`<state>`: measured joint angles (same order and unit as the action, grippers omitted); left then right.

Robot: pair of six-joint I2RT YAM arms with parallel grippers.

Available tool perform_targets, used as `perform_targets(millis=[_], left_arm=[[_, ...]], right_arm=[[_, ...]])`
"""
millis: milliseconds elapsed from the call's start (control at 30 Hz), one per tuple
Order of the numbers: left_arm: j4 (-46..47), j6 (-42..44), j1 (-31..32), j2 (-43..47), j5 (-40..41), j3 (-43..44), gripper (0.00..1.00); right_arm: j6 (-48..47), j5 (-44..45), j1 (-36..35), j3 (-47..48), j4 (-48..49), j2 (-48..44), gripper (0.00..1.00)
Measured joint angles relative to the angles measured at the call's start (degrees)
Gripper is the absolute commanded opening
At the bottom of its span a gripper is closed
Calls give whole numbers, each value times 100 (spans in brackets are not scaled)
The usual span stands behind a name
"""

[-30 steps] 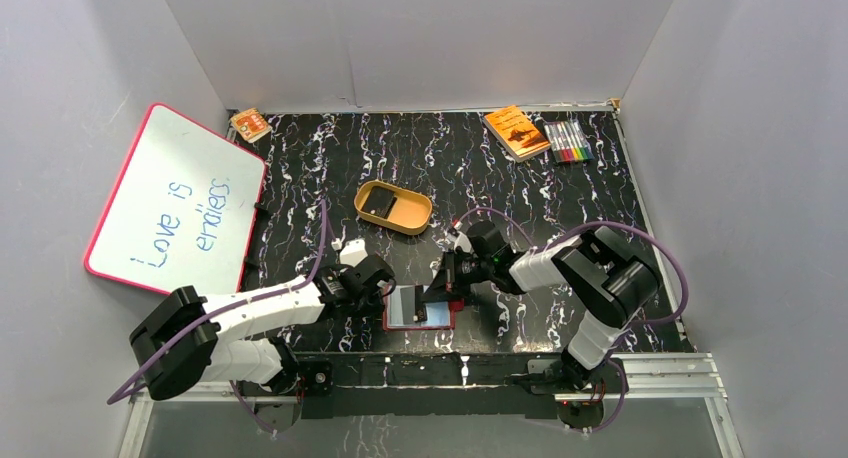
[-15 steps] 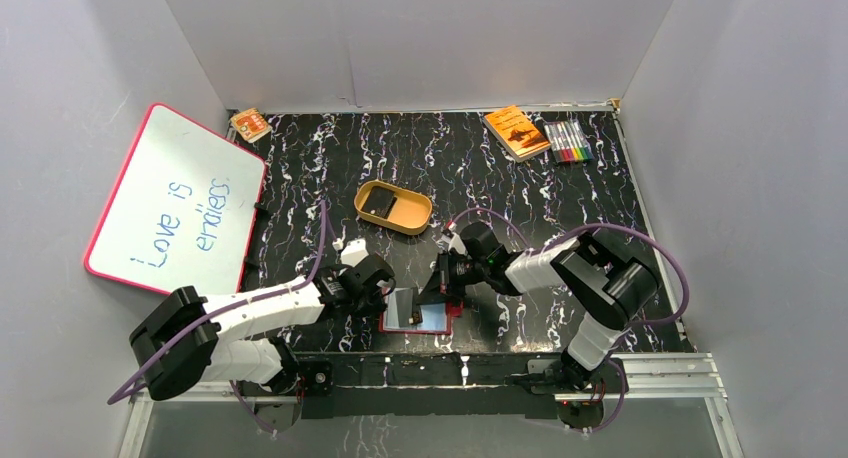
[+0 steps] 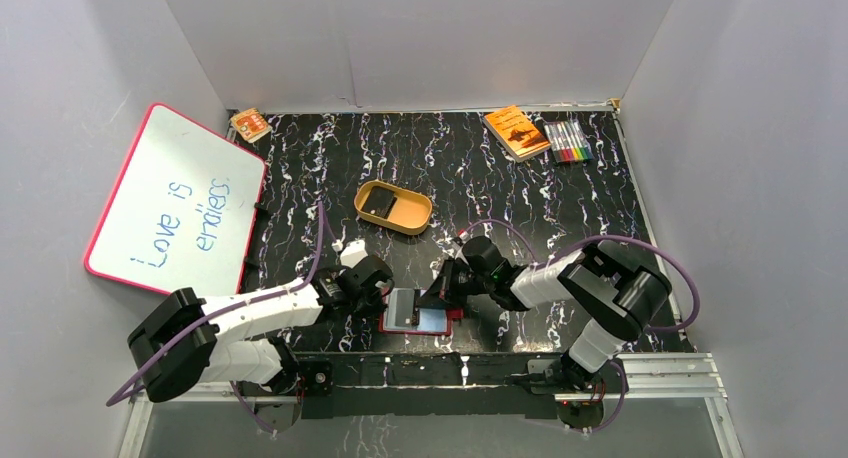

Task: Put the credit cards into the card holder
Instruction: Insert the credit card into the card holder.

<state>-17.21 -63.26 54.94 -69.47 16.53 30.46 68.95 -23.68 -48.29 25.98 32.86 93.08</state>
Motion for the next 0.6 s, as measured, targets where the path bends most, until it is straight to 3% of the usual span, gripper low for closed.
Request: perform_targets(millis=[467,600], left_arm=[[101,-2,-4,72,-72,-85,11],[74,-22,-2,184,-87,-155,12]], right_arm=[[229,518,-358,133,9,7,0],[96,577,-365,201,-254,-83,27]])
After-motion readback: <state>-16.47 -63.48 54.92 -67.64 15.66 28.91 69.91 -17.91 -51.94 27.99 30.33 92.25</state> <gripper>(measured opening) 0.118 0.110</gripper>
